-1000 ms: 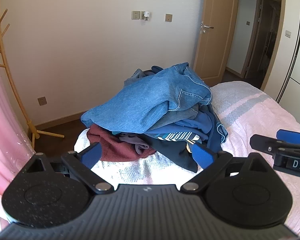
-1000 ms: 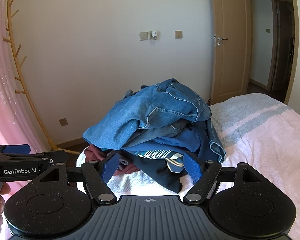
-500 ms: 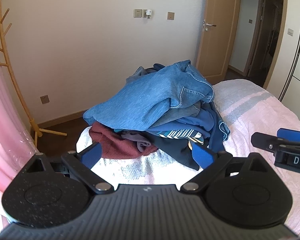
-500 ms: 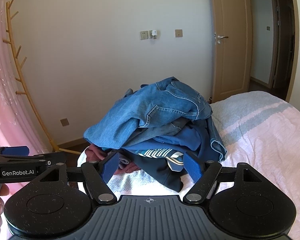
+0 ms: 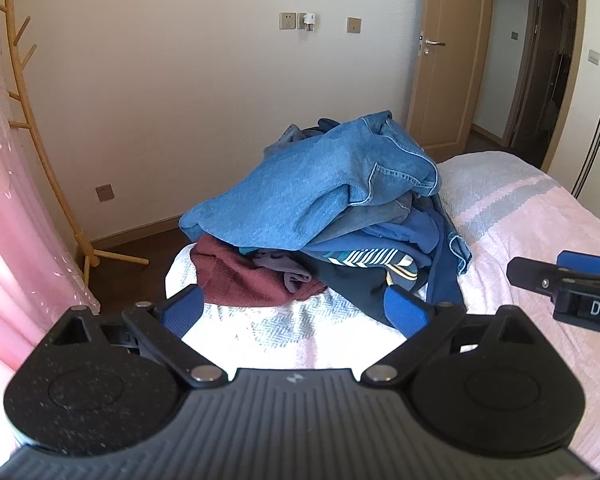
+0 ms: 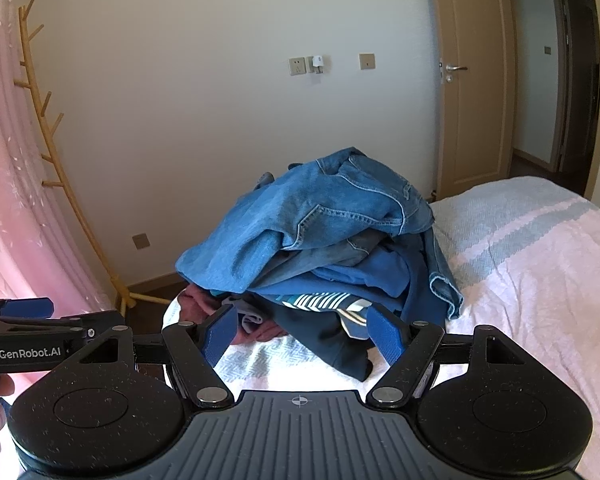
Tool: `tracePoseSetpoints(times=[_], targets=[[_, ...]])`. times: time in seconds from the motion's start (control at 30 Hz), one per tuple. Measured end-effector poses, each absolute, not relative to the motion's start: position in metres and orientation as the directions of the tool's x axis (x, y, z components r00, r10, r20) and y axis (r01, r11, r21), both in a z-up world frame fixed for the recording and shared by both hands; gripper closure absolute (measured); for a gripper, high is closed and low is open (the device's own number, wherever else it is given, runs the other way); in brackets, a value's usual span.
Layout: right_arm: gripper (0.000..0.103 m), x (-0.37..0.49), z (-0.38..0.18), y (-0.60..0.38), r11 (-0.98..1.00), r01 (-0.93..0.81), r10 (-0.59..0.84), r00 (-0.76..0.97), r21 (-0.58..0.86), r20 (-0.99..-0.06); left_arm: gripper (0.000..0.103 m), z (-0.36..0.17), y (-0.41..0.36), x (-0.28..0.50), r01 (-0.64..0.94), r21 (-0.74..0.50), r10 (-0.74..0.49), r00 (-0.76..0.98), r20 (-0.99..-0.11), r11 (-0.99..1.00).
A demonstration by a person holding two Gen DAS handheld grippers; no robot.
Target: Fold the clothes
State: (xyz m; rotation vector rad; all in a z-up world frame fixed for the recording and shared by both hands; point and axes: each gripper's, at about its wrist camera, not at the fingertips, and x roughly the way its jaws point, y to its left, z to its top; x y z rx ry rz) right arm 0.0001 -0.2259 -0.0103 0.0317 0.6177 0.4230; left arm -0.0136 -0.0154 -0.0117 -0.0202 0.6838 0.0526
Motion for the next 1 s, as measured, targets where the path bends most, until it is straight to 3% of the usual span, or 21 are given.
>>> tracePoseSetpoints(times=[0.4, 0.6, 0.77, 0.83, 1.0], targets=[[0.029, 0.047, -0.026, -0.238, 0.931, -0.338, 0.353, 0.738, 0.137, -0.576, 0.007, -0.029, -0.006, 0.046, 0.054, 0.083, 0.01, 0.78, -0.626, 0.995], [0.029, 0.11, -0.038, -0.237, 0.942, -0.329, 0.305, 0.752, 0.068, -0.584, 0.007, -0.049, -0.008, 0.144, 0.32, 0.18, -0.153, 0.784, -0.602, 0.93], [0.029, 0.186, -0.057, -0.229, 0.947, -0.319, 0.237, 0.755, -0.027, -0.611, 0.007, -0.074, -0.02, 0.228, 0.601, 0.326, -0.344, 0.735, -0.585, 0.73], [0.029, 0.226, -0.068, -0.223, 0.946, -0.317, 0.207, 0.75, -0.065, -0.629, 0.008, -0.09, -0.025, 0.254, 0.656, 0.364, -0.369, 0.707, -0.603, 0.661], [0.029, 0.322, -0.1, -0.233, 0.964, -0.258, 0.237, 0.711, 0.069, -0.662, 0.015, -0.127, -0.029, 0.3, 0.758, 0.398, -0.421, 0.63, -0.653, 0.517]])
